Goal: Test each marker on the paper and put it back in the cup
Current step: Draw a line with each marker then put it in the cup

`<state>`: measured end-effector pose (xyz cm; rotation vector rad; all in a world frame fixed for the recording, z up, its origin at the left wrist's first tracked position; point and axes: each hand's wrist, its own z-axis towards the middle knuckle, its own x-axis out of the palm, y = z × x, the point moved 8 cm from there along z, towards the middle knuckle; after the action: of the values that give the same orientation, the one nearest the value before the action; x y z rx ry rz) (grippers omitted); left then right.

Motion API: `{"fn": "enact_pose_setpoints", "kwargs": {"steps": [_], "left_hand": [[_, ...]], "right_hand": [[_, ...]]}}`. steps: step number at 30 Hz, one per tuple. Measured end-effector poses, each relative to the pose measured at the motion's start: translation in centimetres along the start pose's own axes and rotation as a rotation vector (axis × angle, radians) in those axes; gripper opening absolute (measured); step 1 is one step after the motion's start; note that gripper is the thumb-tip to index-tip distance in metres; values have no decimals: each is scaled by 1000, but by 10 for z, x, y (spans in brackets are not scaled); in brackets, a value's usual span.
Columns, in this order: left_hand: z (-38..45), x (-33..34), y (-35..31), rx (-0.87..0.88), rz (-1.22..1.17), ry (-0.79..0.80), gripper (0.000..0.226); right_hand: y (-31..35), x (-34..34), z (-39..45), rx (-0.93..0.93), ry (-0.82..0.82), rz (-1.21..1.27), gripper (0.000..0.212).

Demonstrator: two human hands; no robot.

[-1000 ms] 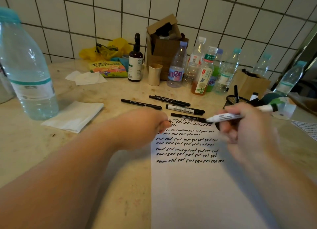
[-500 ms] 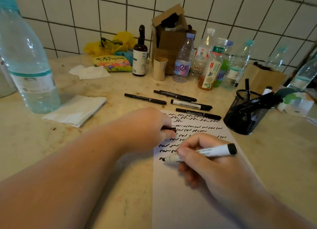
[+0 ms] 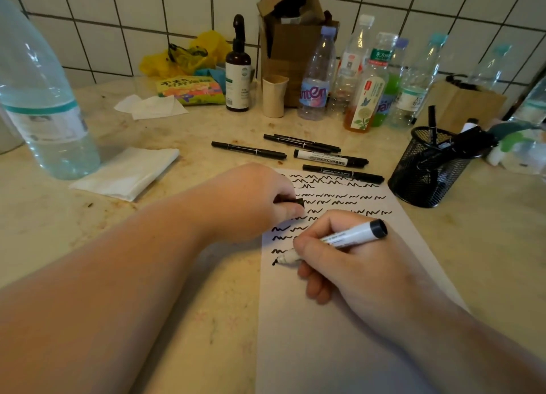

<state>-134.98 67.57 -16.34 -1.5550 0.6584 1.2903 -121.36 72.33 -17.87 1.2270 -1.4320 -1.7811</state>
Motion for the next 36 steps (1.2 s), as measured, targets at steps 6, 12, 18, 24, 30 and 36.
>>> {"fn": "enact_pose_setpoints", "kwargs": {"steps": [6, 12, 18, 24, 30, 36], "left_hand": [[-1, 1, 1, -15, -21, 3, 28], [-3, 0, 1, -13, -26, 15, 28], [-6, -1, 0, 8, -76, 30, 24], [-5, -2, 0, 12, -88, 15, 20], [-6, -5, -4, 33, -110, -2, 20], [-9, -12, -13, 86, -118, -28, 22]], "right_hand": [[-2, -7, 0, 39, -54, -6, 19], [-5, -21, -2, 58, -166, 10, 23], [-2, -44, -3, -11, -348, 142, 21], [-2, -53, 0, -38, -413, 348, 26], [-3, -47, 3, -13, -371, 374, 27], [-3, -46, 5, -6, -340, 381, 12]]}}
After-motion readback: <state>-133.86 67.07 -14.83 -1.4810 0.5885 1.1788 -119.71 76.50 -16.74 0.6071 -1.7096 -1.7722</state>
